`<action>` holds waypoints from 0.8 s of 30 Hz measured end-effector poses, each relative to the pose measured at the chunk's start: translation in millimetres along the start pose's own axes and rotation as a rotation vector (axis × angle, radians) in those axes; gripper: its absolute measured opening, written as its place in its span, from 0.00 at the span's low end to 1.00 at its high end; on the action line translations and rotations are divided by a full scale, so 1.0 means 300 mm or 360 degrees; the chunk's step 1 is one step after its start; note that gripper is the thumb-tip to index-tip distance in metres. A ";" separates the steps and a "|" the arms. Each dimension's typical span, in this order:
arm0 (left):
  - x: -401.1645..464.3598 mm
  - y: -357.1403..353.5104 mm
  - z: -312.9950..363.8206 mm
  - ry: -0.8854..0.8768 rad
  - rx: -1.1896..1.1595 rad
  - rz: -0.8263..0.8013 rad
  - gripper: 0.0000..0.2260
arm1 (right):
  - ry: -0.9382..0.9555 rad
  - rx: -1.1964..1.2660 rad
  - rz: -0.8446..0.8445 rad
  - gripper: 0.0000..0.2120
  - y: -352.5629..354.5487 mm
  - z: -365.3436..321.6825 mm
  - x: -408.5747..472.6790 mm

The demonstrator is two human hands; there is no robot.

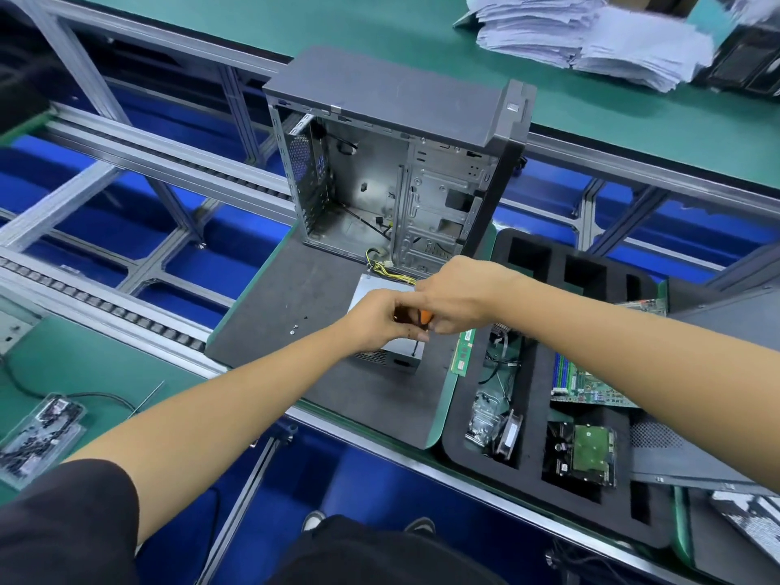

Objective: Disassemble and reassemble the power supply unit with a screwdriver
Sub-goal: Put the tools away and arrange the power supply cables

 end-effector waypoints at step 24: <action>-0.011 0.020 -0.031 0.0113 0.0015 0.0156 0.12 | -0.0173 -0.0032 -0.0141 0.12 -0.026 -0.019 0.062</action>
Point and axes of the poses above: each hand's wrist, its own x-axis towards the middle knuckle, its own y-axis out of the back of the hand, z = x × y, the point moved 9 cm from there along x, towards the middle knuckle, and after that the axes turned 8 degrees about z, right-handed, at the moved point
